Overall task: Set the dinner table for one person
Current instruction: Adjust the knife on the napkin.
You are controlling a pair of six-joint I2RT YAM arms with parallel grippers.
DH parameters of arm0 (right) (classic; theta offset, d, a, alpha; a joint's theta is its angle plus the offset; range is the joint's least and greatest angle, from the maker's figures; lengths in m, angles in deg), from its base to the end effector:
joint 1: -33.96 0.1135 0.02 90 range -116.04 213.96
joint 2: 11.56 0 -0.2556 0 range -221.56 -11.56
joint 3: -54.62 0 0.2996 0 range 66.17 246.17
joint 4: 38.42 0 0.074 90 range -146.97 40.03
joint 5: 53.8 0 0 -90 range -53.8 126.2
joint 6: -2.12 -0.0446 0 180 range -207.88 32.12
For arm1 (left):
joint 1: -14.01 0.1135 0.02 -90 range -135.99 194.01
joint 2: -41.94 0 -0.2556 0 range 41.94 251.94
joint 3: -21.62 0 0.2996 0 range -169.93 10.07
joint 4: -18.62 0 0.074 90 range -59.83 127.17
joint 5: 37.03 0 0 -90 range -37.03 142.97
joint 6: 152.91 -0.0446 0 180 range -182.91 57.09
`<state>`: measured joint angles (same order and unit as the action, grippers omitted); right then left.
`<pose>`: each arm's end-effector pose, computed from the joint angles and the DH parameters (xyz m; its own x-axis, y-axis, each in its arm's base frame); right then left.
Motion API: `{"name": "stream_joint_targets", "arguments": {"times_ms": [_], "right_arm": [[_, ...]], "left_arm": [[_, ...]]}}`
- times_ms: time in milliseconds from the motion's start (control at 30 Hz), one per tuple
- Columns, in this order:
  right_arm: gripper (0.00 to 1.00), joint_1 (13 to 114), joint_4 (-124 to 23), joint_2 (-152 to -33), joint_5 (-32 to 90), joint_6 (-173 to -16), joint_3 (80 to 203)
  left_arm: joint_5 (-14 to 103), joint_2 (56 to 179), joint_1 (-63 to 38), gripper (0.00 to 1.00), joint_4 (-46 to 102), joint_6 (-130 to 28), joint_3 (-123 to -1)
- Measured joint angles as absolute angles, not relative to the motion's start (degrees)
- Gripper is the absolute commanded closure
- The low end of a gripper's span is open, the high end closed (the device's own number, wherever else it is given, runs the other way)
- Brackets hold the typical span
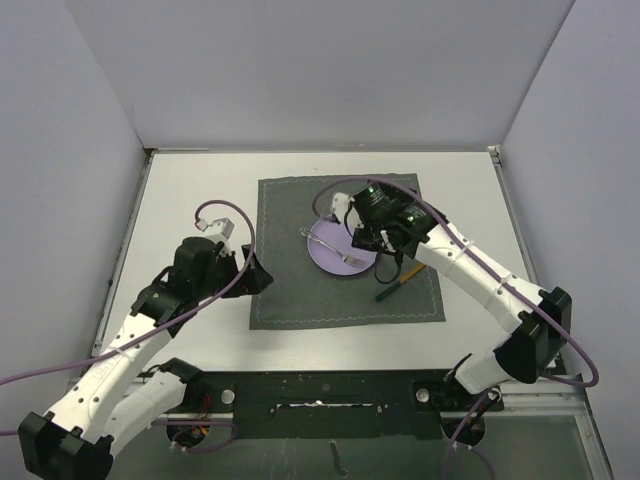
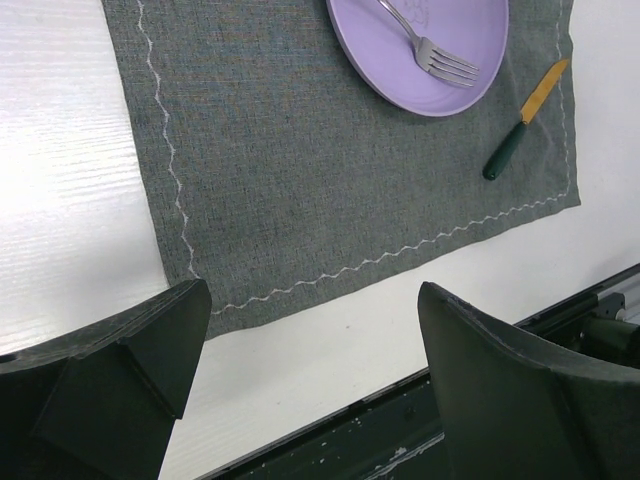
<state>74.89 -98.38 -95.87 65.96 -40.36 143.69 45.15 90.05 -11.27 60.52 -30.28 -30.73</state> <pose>0.2846 0.2175 0.3001 -0.1574 -0.9839 -0.0848 -0.6971 0.1715 -0.6962 0.2159 -0.1087 0.2537 -0.7459 -0.2385 -0.6219 0.1404 0.8564 -0.4969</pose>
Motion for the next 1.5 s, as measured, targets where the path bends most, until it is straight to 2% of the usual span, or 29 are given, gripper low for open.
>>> {"name": "stream_joint_targets", "arguments": {"times_ms": [100,233,367,600,767,867,1233,1333,1500], "right_arm": [[0.02,75.41,-105.09,-96.7,69.98,-57.01,152.52],[0.02,74.43,-109.7,-94.58,63.86,-75.96,156.32],[0.02,72.88,-110.38,-89.42,56.69,-91.26,147.58],[0.02,70.47,-112.01,-87.28,58.46,-115.65,136.26],[0.02,70.41,-106.29,-73.64,57.13,-131.35,123.53],[0.02,70.3,-104.89,-68.2,57.22,-139.04,121.17],[0.01,72.83,-102.42,-80.46,59.18,-166.99,120.13],[0.12,74.15,-100.91,-80.18,61.15,-173.22,118.44],[0.19,77.27,-98.03,-78.65,65.65,-185.46,111.8]], "left_arm": [[44.96,88.52,-11.21,0.15,61.4,-30.04,-30.75],[44.94,86.56,-11.03,0.15,63.08,-29.93,-31.21],[45.04,84.9,-11.03,0.15,65.92,-29.87,-32.15],[45.61,80.72,-11.03,0.15,69.81,-29.87,-34.38],[45.85,79.8,-11.01,0.16,72.04,-29.5,-34.97],[45.85,79.47,-11.03,0.16,72.91,-29.02,-34.99],[46.57,76.81,-11.01,0.16,75.86,-27.99,-34.99],[46.53,76.22,-11.03,0.16,76.52,-27.57,-34.99],[46.51,76.22,-11.01,0.16,76.91,-27.49,-34.99]]}}
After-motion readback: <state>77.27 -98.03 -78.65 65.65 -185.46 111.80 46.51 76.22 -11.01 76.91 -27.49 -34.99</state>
